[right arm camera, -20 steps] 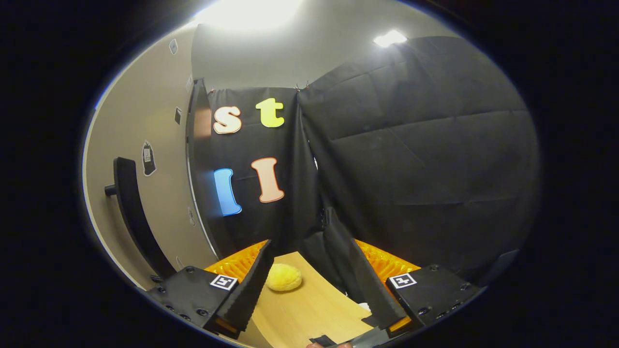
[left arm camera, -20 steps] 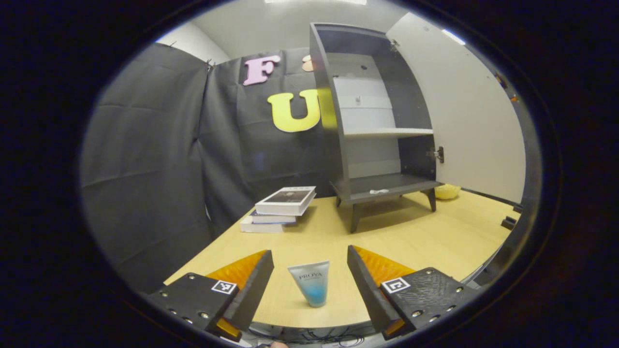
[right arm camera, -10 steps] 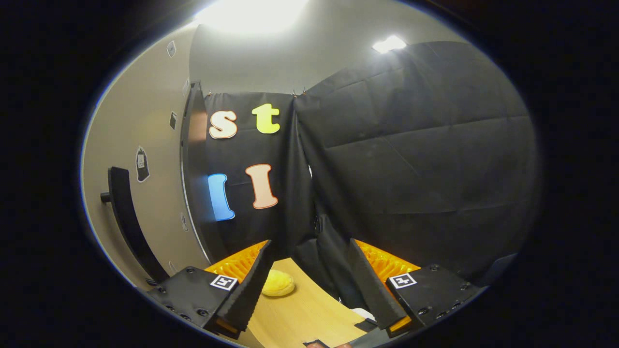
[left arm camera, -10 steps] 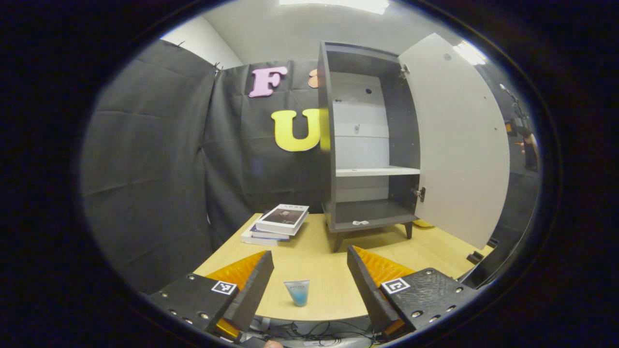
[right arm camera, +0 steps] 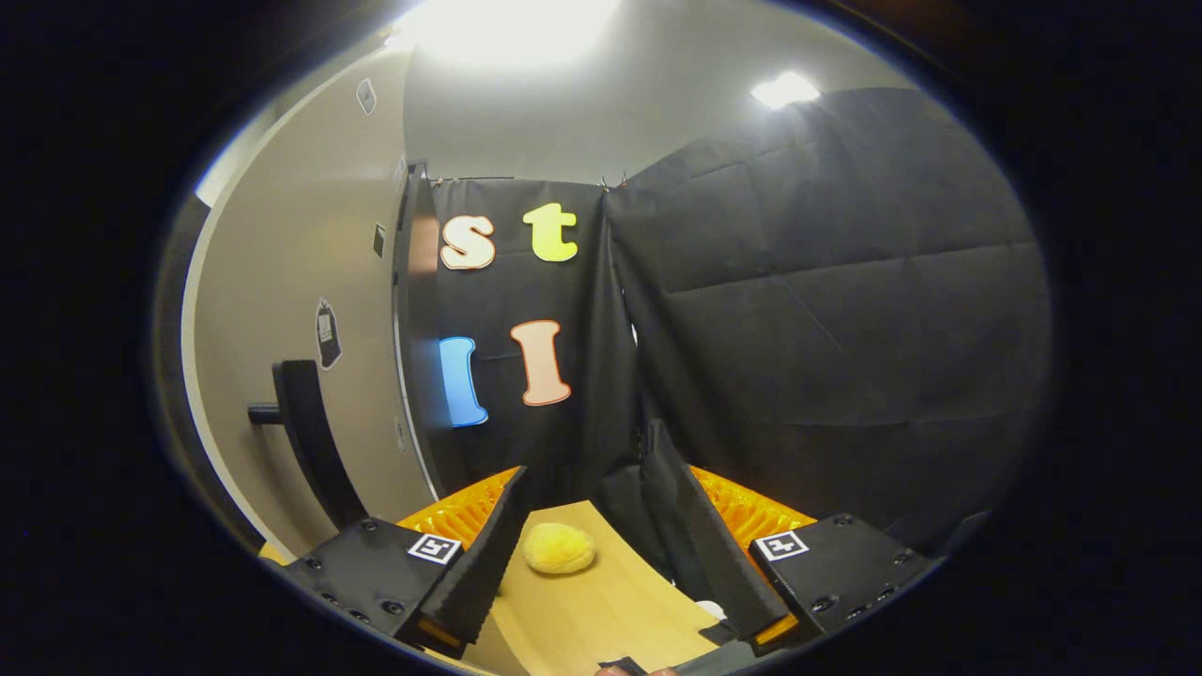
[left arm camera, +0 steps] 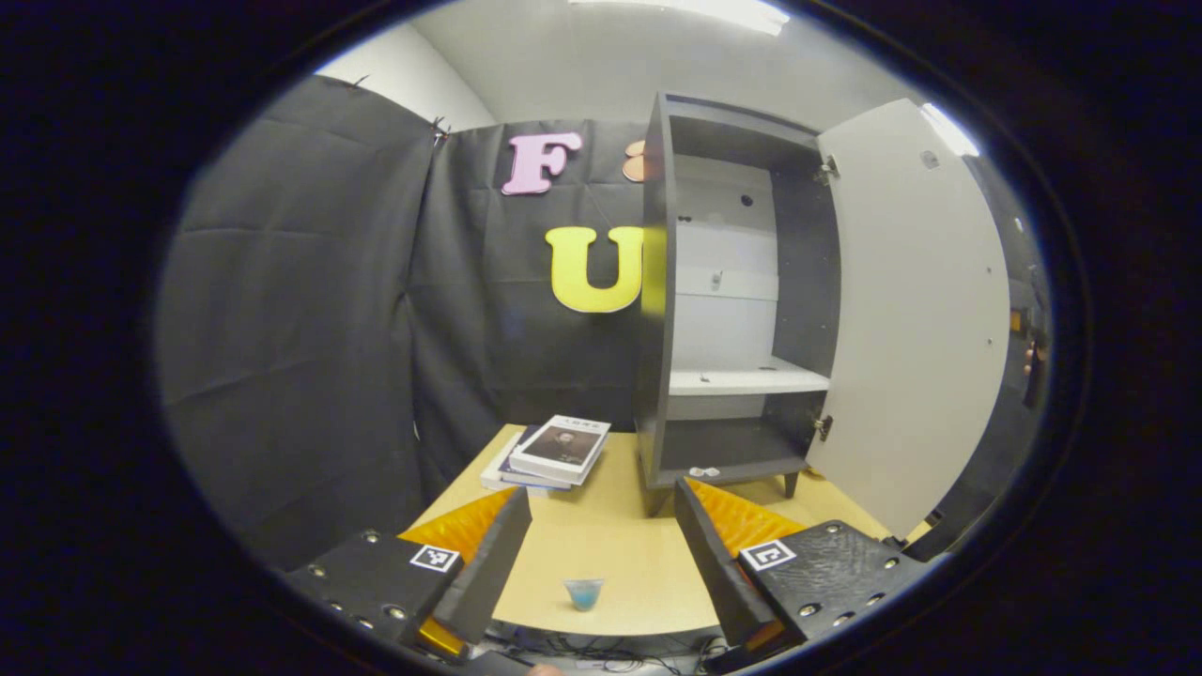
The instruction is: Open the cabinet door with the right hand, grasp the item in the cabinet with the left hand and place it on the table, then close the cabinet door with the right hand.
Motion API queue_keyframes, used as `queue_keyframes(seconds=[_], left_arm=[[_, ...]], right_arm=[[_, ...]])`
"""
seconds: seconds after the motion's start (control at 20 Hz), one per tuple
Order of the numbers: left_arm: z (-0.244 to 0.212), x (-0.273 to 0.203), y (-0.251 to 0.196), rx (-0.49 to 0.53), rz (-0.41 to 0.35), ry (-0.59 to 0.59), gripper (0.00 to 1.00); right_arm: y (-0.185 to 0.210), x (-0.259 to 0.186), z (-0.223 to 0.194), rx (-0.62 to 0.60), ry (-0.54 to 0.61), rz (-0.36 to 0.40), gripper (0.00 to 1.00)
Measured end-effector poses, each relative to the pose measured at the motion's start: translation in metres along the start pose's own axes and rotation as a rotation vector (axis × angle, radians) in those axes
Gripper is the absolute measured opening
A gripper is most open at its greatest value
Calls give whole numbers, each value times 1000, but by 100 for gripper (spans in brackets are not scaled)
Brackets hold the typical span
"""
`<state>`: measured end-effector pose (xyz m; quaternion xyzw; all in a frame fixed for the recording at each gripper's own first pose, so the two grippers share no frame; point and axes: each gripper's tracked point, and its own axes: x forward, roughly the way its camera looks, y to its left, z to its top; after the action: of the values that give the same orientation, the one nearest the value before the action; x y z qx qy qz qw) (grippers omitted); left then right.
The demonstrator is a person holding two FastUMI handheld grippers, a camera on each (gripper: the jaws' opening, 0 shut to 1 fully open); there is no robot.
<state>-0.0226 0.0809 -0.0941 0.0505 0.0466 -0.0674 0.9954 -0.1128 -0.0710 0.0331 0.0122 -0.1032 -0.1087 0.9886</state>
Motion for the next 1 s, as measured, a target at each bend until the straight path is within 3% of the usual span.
queue_keyframes(seconds=[0.15, 0.5, 0.65, 1.0], left_arm=[[18, 20, 2, 38, 16, -19, 92], [64, 45, -3, 2, -14, -48, 92], [52, 55, -2, -3, -6, -13, 92], [41, 56, -5, 9, -7, 5, 92]], right_arm=[[6, -7, 7, 20, -3, 29, 98], [24, -22, 28, 44, 7, 93, 98], [38, -28, 31, 17, 12, 136, 98], [44, -41, 28, -58, 25, 121, 97]])
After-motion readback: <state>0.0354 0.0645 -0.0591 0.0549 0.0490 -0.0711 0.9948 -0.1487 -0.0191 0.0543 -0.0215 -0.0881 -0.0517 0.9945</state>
